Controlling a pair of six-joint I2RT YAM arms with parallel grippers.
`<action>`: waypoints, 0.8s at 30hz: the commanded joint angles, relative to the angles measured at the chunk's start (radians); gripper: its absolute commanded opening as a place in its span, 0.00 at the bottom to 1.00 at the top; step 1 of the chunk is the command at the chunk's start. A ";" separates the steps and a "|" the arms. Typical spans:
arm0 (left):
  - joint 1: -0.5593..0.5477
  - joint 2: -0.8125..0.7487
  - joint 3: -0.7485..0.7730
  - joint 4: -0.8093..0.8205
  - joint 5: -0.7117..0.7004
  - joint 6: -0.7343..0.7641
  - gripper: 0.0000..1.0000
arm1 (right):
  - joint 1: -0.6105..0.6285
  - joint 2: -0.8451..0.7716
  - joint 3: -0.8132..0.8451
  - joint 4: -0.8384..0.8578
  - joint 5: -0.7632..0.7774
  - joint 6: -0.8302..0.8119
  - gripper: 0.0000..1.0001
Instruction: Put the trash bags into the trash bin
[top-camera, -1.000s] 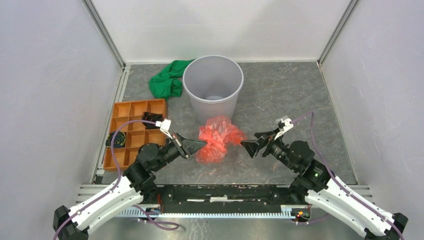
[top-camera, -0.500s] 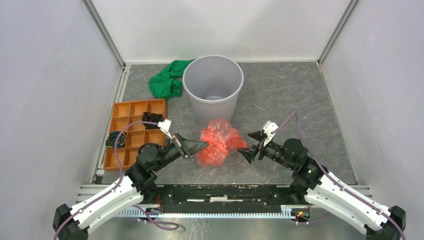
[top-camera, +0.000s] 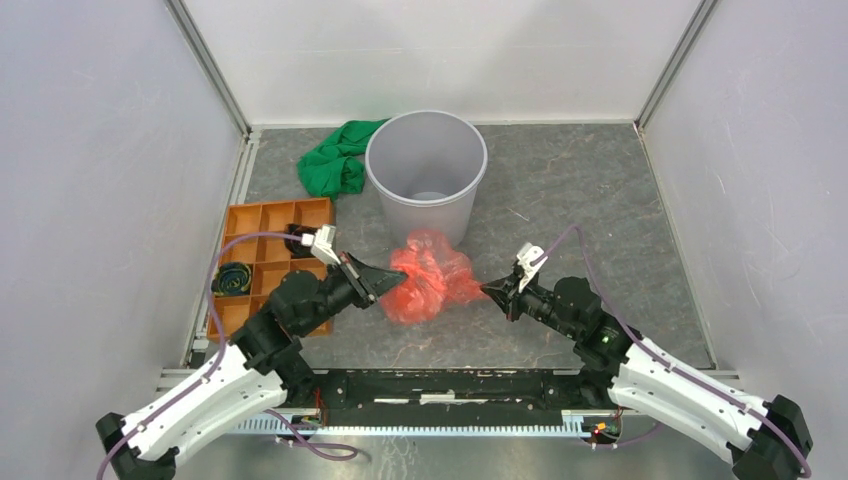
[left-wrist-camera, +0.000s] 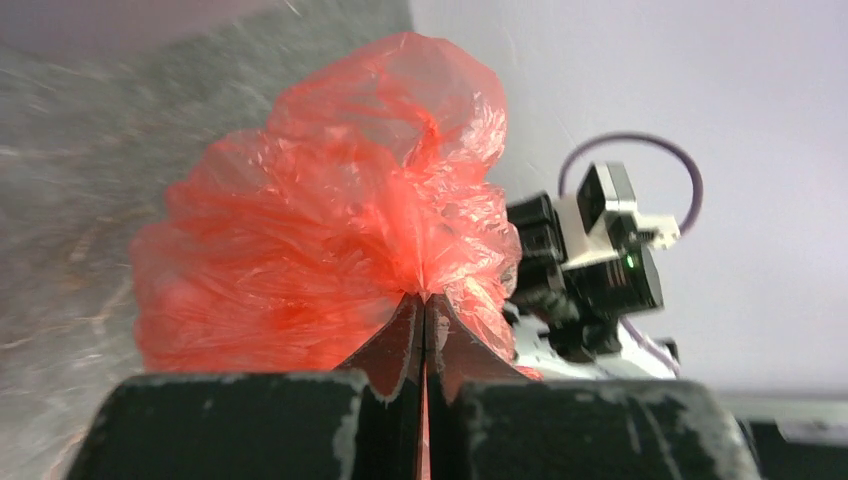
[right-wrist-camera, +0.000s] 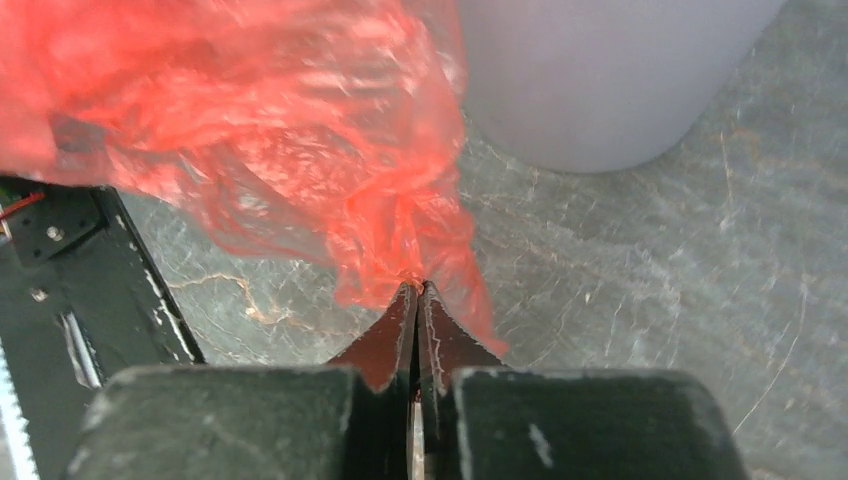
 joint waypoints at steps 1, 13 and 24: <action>0.006 -0.005 0.159 -0.404 -0.299 0.101 0.02 | -0.002 -0.041 -0.028 -0.055 0.080 0.148 0.00; 0.070 0.269 0.360 -0.602 -0.557 0.355 0.09 | -0.002 -0.110 0.087 -0.159 -0.195 0.218 0.00; 0.242 0.371 0.417 -0.613 -0.287 0.486 0.10 | -0.003 -0.082 0.292 -0.317 -0.007 0.127 0.00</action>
